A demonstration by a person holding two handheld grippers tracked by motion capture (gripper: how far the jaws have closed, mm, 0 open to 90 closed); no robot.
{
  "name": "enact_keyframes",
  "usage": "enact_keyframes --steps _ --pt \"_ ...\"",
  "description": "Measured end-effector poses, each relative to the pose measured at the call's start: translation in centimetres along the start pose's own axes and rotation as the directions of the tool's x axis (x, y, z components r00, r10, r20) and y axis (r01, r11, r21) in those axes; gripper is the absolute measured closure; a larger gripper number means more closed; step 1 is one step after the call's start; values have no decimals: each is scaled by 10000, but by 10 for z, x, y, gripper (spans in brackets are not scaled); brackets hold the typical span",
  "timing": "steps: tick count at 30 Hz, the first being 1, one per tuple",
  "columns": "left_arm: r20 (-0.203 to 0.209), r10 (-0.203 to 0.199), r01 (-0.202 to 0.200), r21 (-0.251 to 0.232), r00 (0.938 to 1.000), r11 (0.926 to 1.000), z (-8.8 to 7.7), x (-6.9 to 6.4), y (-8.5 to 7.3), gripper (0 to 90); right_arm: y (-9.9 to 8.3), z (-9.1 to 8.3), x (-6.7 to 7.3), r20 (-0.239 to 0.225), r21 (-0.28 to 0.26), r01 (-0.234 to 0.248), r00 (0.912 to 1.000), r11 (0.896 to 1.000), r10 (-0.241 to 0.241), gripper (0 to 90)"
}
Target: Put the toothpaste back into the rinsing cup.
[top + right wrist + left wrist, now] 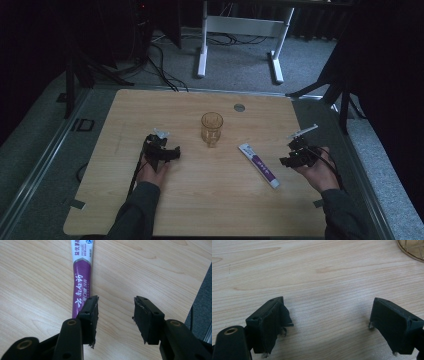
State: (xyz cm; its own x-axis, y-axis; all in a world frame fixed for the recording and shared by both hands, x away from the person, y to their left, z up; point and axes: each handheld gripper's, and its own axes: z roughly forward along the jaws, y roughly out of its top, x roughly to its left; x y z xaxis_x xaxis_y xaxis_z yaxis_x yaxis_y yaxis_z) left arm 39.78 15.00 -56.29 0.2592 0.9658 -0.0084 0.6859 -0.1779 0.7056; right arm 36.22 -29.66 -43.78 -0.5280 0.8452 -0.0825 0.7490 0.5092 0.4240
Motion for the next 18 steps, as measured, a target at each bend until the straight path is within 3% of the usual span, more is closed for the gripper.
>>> enact_keyframes --steps 18 --pt "-2 7 -7 0 10000 10000 0 0 0 128 7 5 7 -198 252 323 9993 9992 -318 522"
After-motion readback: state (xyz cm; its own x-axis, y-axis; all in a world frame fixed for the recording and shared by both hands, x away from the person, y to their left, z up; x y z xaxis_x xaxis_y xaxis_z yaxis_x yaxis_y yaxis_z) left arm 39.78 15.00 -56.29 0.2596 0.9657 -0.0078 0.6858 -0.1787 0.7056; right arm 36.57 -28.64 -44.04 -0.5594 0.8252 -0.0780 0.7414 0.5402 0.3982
